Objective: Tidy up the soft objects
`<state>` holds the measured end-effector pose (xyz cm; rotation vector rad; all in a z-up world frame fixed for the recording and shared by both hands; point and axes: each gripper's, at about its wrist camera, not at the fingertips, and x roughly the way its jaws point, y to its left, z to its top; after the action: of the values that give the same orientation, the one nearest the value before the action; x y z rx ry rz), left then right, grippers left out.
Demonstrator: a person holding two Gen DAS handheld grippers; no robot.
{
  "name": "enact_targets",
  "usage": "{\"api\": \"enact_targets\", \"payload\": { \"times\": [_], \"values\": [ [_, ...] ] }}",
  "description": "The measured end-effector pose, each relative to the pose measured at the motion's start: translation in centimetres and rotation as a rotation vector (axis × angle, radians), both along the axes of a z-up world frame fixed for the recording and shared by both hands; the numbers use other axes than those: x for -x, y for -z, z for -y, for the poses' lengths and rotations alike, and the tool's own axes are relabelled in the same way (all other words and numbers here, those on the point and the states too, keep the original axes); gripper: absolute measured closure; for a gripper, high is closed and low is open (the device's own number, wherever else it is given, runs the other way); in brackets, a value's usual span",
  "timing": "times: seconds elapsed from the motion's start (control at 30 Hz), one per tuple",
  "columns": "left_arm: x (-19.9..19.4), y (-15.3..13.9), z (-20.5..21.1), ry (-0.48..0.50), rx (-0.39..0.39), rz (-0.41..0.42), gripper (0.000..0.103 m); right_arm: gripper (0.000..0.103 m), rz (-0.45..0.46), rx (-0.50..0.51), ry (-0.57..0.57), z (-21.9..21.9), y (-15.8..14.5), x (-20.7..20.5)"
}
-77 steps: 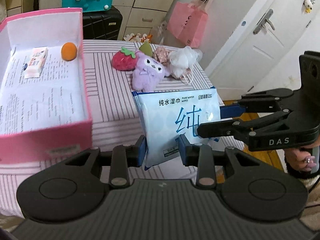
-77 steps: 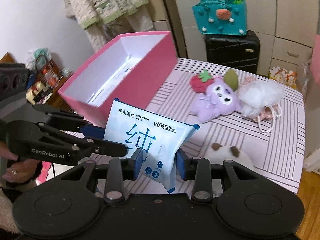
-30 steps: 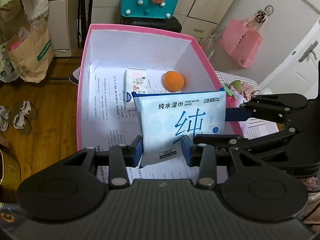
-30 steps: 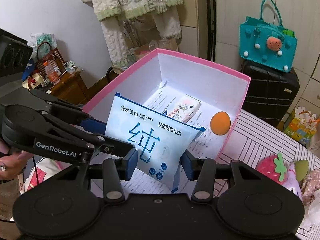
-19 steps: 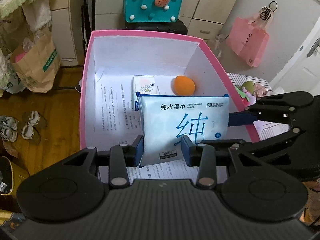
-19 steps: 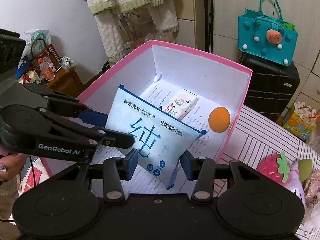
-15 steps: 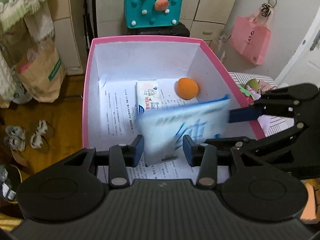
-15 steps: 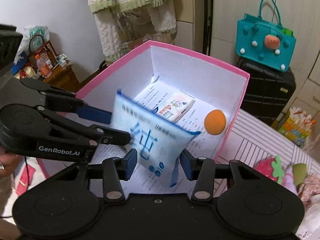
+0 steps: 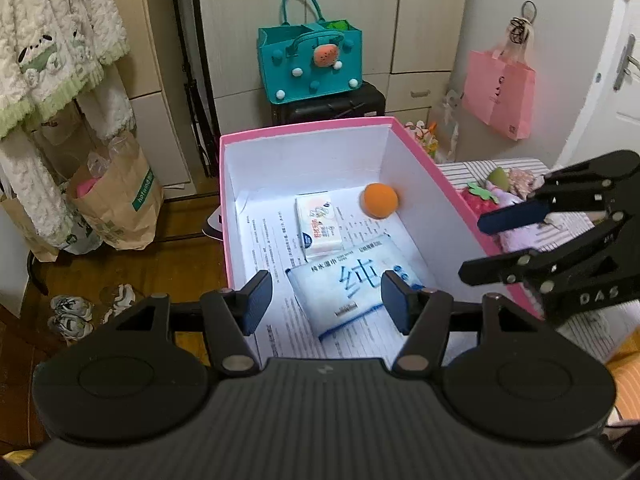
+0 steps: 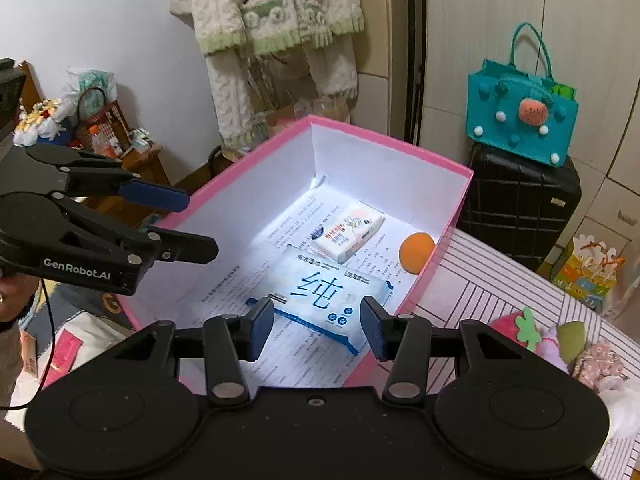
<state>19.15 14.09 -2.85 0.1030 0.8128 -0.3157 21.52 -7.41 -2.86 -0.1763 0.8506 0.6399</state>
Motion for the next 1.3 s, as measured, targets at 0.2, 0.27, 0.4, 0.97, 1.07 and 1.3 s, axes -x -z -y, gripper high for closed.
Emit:
{"api": "enact_targets", "payload": {
  "times": [0.2, 0.27, 0.4, 0.97, 1.07, 1.3],
  "values": [
    [2.2, -1.7, 0.4, 0.038, -0.001, -0.026, 0.043, 0.049, 0.028, -0.029, -0.02, 1.1, -2.5, 2.7],
    [3.1, -2.2, 0.7, 0.05, -0.006, -0.024, 0.043, 0.049, 0.038, -0.034, -0.026, 1.5, -3.2, 3.6],
    [4.8, -3.3, 1.2, 0.08, -0.013, -0.008, 0.042, 0.049, 0.053, -0.044, -0.038, 2.3, -4.6, 5.3],
    [9.5, -5.1, 5.5, 0.237, -0.056, 0.012, 0.036, 0.047, 0.138, 0.015, -0.036, 5.7, -6.3, 11.4],
    [9.6, -4.8, 6.9, 0.268, -0.06, -0.004, 0.035, 0.047, 0.133, 0.024, -0.019, 7.0, -6.1, 12.0],
    [9.3, -4.3, 10.4, 0.334, -0.056, -0.03, 0.035, 0.045, 0.105, 0.03, 0.05, 11.3, -4.7, 12.9]
  ]
}}
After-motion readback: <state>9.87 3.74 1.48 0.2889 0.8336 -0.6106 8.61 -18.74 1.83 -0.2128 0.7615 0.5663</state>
